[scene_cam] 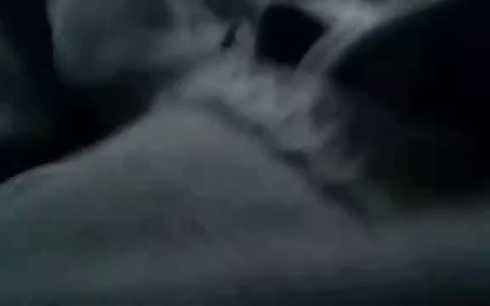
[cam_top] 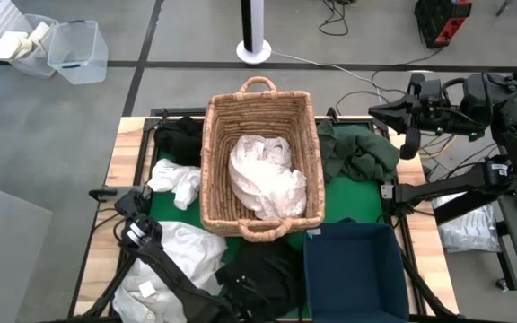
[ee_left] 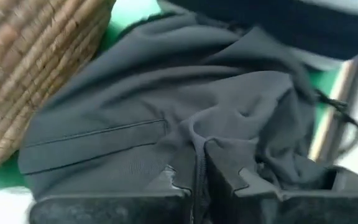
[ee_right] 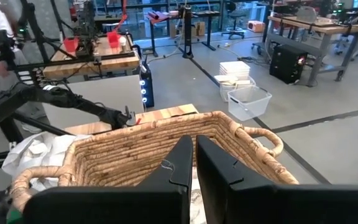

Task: Sort clothes
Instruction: Put the black polo shirt into the laundry organizer

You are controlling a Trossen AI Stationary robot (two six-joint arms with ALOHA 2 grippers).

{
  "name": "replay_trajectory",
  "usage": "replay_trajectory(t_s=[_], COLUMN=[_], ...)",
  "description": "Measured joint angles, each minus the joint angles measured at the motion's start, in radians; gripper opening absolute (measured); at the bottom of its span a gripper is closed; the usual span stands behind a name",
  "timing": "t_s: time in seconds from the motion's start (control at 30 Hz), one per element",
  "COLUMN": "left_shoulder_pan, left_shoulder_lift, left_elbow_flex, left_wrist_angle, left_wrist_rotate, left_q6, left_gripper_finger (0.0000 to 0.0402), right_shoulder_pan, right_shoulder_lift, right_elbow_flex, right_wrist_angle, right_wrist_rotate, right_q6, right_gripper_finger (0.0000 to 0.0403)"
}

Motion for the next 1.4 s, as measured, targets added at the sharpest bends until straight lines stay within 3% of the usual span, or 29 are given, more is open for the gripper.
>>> replay_trajectory(t_s=[0.27, 0.57, 0.7, 0.9, 1.17, 1.4], left_shoulder_pan=[-0.004, -0.018, -0.022, -0.022, -0.015, -0.002], left_shoulder_lift=[0.000, -0.097, -0.141, -0.210, -0.302, -0.346], left_elbow_flex=[0.174, 0.173, 0.175, 0.172, 0.176, 0.176], left_wrist_angle=[-0.160, -0.110, -0.058, 0.013, 0.179, 0.388], left_wrist_rotate=[-0.032, -0.038, -0.044, -0.171, -0.387, -0.511], left_q6=[0.005, 0.049, 0.100, 0.218, 0.485, 0.764], left_gripper_finger=[0.0000, 0.0000, 0.0000, 0.0000, 0.0000, 0.0000], right_shoulder_pan=[0.000, 0.000, 0.000, 0.011, 0.097, 0.177], right_shoulder_lift=[0.000, 0.000, 0.003, 0.031, 0.108, 0.198], right_elbow_flex=[0.000, 0.000, 0.000, 0.000, 0.000, 0.050], right_wrist_angle=[0.012, 0.020, 0.063, 0.119, 0.194, 0.256], right_wrist_rotate=[-0.119, -0.203, -0.294, -0.419, -0.422, -0.422], right_q6=[-0.023, -0.034, -0.035, -0.027, -0.053, -0.073], right_gripper_finger=[0.0013, 0.0013, 0.0013, 0.0013, 0.0013, 0.0013])
